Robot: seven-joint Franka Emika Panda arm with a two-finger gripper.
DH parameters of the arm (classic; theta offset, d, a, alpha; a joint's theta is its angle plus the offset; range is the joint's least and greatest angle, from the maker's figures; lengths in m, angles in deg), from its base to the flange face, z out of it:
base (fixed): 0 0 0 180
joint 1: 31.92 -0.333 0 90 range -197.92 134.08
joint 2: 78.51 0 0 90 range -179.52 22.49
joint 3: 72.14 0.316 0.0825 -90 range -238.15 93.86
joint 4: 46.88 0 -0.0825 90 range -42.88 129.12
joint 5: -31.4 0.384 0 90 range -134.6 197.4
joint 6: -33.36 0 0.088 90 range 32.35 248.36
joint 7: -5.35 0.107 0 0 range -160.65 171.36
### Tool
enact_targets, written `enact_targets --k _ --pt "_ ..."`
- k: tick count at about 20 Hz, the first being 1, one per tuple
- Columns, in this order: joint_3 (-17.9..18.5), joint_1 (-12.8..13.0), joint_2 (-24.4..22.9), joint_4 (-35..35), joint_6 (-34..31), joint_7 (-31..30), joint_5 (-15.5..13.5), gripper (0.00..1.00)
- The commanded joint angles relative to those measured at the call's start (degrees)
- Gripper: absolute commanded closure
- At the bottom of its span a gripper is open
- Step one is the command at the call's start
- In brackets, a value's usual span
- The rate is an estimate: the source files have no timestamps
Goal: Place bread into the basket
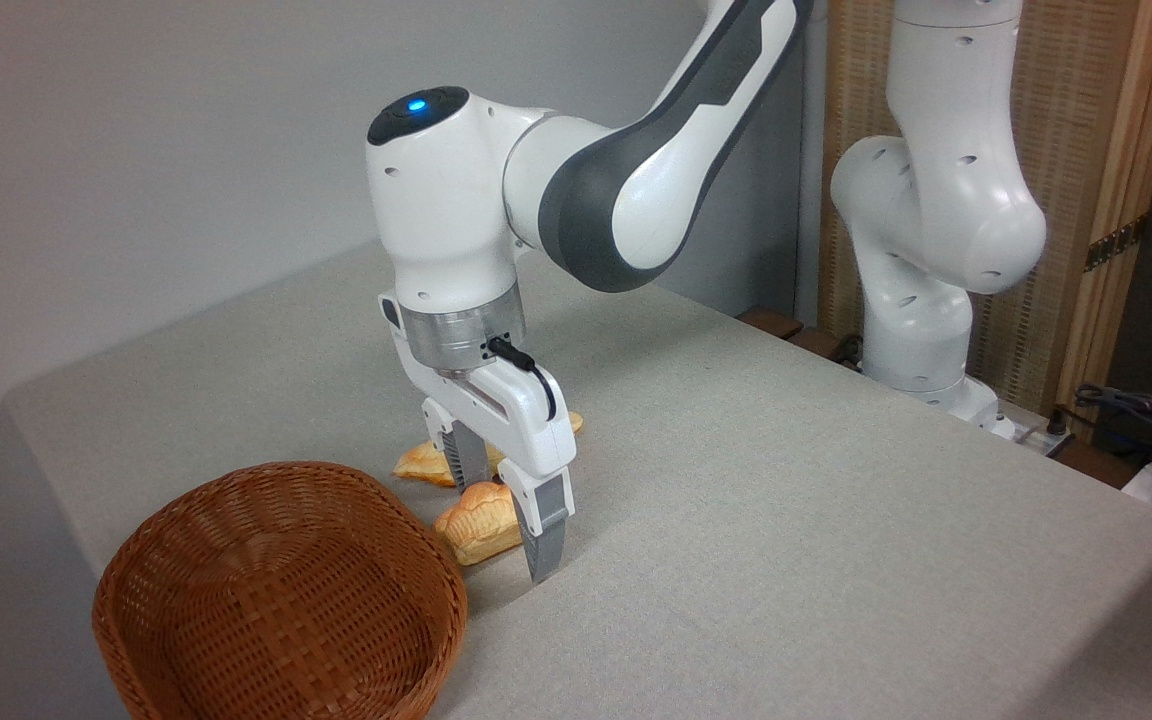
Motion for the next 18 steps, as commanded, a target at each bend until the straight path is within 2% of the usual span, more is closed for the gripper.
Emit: enact_targets --k 1,7,9,11,16,18 --pt "0.51 0.31 0.77 -0.01 0.32 0.63 0.68 0.58" --pt "0.51 0.4 1.21 -0.1 0.32 0.63 0.68 0.56" --pt "0.42 0.4 1.13 -0.1 -0.11 0.54 0.68 0.51" --pt "0.42 0.4 0.77 -0.89 -1.43 0.54 0.68 0.5" --pt "0.42 0.4 -1.42 -5.19 -9.59 0.8 0.5 0.5" --pt "0.33 0.4 -2.3 -6.94 -11.8 0.63 -0.11 0.44"
